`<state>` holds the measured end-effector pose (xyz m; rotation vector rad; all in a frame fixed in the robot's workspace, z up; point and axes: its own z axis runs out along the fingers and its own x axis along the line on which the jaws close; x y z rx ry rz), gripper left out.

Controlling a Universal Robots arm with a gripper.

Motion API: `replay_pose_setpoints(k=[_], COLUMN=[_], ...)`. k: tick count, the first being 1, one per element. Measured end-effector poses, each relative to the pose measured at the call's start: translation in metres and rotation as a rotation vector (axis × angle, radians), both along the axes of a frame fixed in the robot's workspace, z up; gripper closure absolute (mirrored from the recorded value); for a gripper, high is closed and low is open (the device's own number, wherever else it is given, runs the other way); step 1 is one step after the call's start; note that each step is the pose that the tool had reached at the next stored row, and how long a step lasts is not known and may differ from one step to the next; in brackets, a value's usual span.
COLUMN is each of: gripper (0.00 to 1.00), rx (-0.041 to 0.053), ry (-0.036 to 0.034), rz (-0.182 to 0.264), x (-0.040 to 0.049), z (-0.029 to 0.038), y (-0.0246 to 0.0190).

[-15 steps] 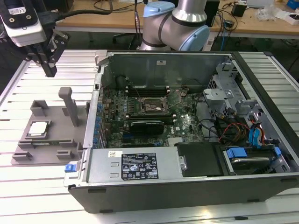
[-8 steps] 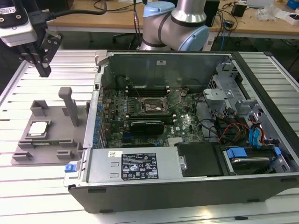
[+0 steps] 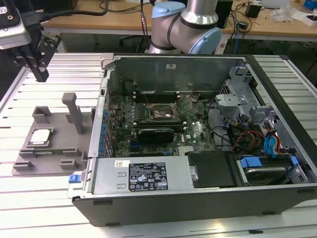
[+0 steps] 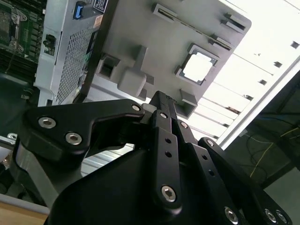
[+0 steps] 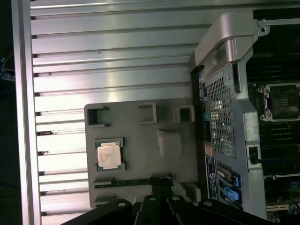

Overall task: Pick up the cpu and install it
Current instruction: 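Reach for the cpu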

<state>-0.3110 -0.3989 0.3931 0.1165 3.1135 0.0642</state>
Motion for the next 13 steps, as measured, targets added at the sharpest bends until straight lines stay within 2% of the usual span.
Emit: replay_pose_setpoints(k=[13], gripper=[0.89], rx=[-0.0008], ry=[0.0001], rz=[0.000], x=[-0.0161], z=[0.0000], y=[0.0000])
